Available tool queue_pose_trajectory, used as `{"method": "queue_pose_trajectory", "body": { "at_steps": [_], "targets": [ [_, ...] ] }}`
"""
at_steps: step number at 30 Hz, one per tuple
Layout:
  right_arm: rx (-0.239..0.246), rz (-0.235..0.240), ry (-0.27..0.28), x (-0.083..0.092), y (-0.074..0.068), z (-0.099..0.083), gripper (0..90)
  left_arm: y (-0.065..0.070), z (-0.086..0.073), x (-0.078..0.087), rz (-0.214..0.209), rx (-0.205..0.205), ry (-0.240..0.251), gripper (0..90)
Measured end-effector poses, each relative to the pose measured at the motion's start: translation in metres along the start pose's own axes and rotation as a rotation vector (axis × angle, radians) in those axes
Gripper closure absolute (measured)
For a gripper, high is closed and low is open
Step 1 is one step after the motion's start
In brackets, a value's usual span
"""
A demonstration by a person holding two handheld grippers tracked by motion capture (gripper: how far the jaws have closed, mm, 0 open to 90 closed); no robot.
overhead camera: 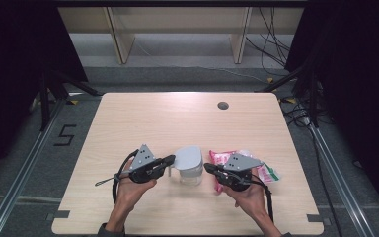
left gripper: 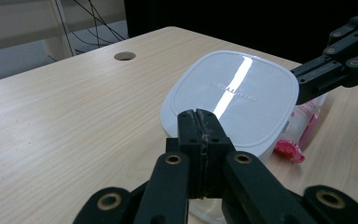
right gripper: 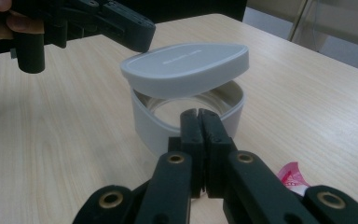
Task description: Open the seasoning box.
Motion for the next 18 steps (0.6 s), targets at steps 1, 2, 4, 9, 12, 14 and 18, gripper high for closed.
{"method": "queue_pose_trajectory", "body": {
  "at_steps": [1, 2, 4, 9, 12, 14, 18],
  "targets": [
    [0.003, -0.005, -0.008, 0.000, 0.000, 0.000, 89.9, 0.000, 0.000, 0.000, -0.001, 0.005, -0.001, 88.9],
    [0.003, -0.006, -0.009, -0.002, -0.001, 0.001, 89.9, 0.000, -0.001, 0.000, 0.000, 0.007, -0.004, 88.9],
    [-0.016, -0.001, -0.005, -0.004, -0.003, 0.001, 89.9, 0.000, -0.001, 0.000, 0.000, 0.006, -0.004, 88.9],
    [0.012, -0.002, 0.010, -0.006, -0.002, 0.007, 89.8, -0.001, -0.001, 0.000, 0.000, -0.001, -0.002, 88.4],
    [0.015, 0.010, -0.010, -0.007, -0.004, 0.008, 89.8, -0.001, -0.001, 0.000, 0.002, 0.003, -0.002, 87.1],
    [0.048, -0.006, -0.002, -0.009, -0.003, 0.011, 89.8, -0.002, -0.001, 0.001, 0.001, 0.003, -0.003, 83.9],
    [0.022, 0.008, 0.001, -0.010, -0.006, 0.012, 89.7, -0.002, 0.002, 0.006, -0.026, 0.010, 0.020, 69.7]
  ]
}}
Point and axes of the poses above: each handheld gripper's, and its own axes: x roughly backward along the jaws, z roughly out of its top, y roughly to its right, the point moved 10 cm from there along -x, roughly forward along the jaws, and after that the axes turned 13 degrees about z, right-handed, at the moved point
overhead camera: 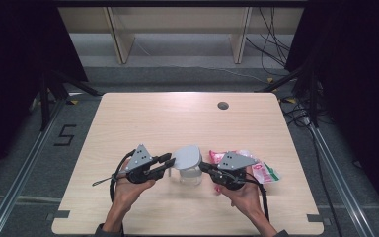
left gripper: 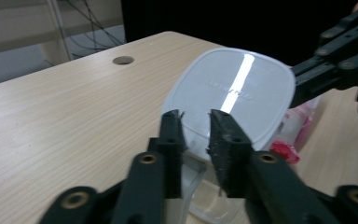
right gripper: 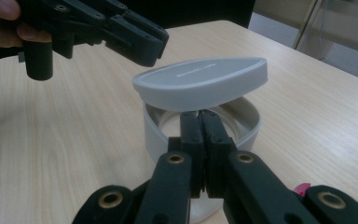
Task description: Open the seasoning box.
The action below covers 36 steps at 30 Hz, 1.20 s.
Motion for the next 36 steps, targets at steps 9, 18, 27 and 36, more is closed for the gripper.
{"method": "queue_pose_trajectory", "body": {
  "at_steps": [9, 18, 27, 36],
  "targets": [
    [-0.002, 0.024, 0.011, -0.003, -0.003, 0.005, 89.7, 0.001, -0.008, 0.022, 0.015, -0.031, -0.006, 47.1],
    [0.007, 0.010, 0.038, -0.008, -0.007, 0.017, 89.2, -0.001, -0.044, 0.038, 0.068, 0.029, -0.053, 38.8],
    [0.059, 0.036, 0.021, -0.016, -0.013, 0.023, 89.2, -0.003, -0.061, 0.043, 0.089, 0.042, -0.097, 35.1],
    [0.079, 0.052, 0.040, -0.027, -0.021, 0.031, 89.2, -0.002, -0.065, 0.043, 0.085, 0.049, -0.099, 34.1]
  ]
}}
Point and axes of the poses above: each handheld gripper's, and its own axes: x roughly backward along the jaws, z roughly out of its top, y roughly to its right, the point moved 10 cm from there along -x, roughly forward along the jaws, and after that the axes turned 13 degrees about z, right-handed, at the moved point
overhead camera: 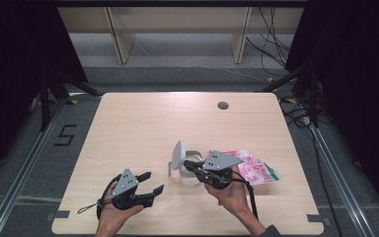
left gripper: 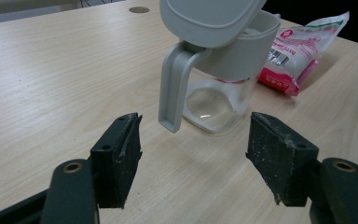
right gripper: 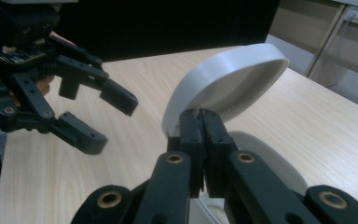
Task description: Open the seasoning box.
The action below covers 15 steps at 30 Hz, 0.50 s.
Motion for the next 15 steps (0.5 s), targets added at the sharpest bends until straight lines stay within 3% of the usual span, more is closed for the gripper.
{"method": "queue_pose_trajectory", "body": {
  "at_steps": [1, 3, 4, 6, 8, 9, 11, 12, 15],
  "targets": [
    [0.009, 0.007, 0.002, -0.002, -0.001, 0.001, 89.2, 0.000, 0.000, 0.000, -0.006, -0.016, 0.000, 34.1],
    [0.005, 0.020, -0.011, -0.002, -0.003, 0.001, 89.2, 0.002, 0.000, -0.001, -0.008, 0.004, 0.001, 33.9],
    [0.005, 0.019, -0.007, -0.003, -0.004, 0.002, 89.2, 0.003, -0.001, -0.001, -0.009, -0.018, -0.005, 33.8],
    [0.008, 0.020, -0.005, -0.002, -0.004, 0.002, 89.2, 0.003, -0.001, -0.001, -0.009, -0.021, -0.005, 33.8],
    [0.021, 0.022, 0.024, 0.004, -0.001, 0.006, 89.2, 0.003, -0.001, -0.001, -0.010, -0.010, 0.000, 33.4],
    [-0.022, 0.009, 0.036, 0.008, -0.001, 0.007, 89.2, 0.003, 0.000, -0.001, -0.012, -0.001, 0.008, 33.4],
    [-0.008, 0.033, 0.038, 0.010, -0.002, 0.008, 89.2, 0.000, 0.000, 0.000, 0.000, 0.001, 0.006, 33.2],
    [-0.019, 0.005, 0.044, 0.014, 0.001, 0.008, 89.2, -0.001, 0.000, 0.000, -0.002, 0.000, 0.006, 33.2],
    [-0.034, -0.017, 0.043, 0.032, 0.005, 0.003, 89.2, -0.003, 0.001, 0.002, 0.005, 0.001, 0.005, 32.5]
  ]
}}
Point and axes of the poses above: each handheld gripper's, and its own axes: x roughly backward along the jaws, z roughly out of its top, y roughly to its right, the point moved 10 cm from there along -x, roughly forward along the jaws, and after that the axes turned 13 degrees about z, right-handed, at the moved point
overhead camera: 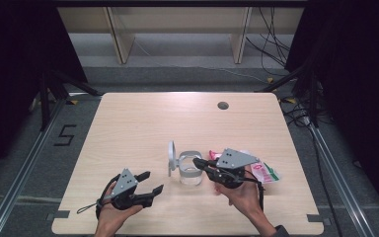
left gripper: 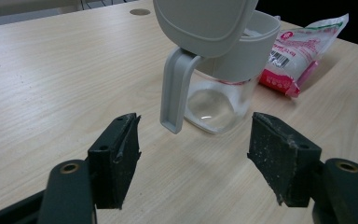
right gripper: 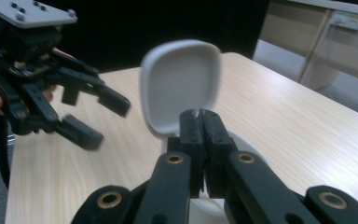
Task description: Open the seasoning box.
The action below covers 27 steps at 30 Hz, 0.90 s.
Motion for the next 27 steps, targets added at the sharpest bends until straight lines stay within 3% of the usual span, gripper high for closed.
{"method": "queue_pose_trajectory", "body": {
  "at_steps": [4, 5, 9, 11, 14, 17, 18, 27],
  "targets": [
    [-0.023, -0.023, -0.011, 0.014, 0.008, -0.011, 89.2, 0.001, 0.001, 0.000, -0.007, 0.003, -0.001, 32.2],
    [-0.034, -0.055, -0.034, 0.022, 0.014, -0.022, 89.3, 0.002, 0.000, 0.000, -0.010, -0.005, -0.004, 32.1],
    [-0.069, -0.080, -0.079, 0.032, 0.021, -0.043, 89.3, 0.003, 0.000, -0.001, -0.019, -0.005, -0.001, 31.7],
    [-0.075, -0.091, -0.081, 0.032, 0.023, -0.046, 89.3, 0.002, 0.000, -0.001, -0.012, -0.005, -0.003, 31.7],
    [-0.081, -0.115, -0.127, 0.034, 0.025, -0.060, 89.3, 0.001, 0.001, 0.000, -0.014, -0.018, -0.002, 31.5],
    [-0.091, -0.107, -0.160, 0.031, 0.025, -0.073, 89.3, 0.000, 0.002, 0.000, -0.017, -0.037, 0.001, 31.3],
    [-0.102, -0.108, -0.180, 0.030, 0.023, -0.078, 89.3, 0.002, 0.001, 0.000, -0.014, -0.012, -0.004, 31.2],
    [-0.081, -0.120, -0.294, 0.021, 0.020, -0.105, 89.2, 0.003, 0.001, -0.001, -0.020, -0.005, -0.003, 29.9]
  ]
}}
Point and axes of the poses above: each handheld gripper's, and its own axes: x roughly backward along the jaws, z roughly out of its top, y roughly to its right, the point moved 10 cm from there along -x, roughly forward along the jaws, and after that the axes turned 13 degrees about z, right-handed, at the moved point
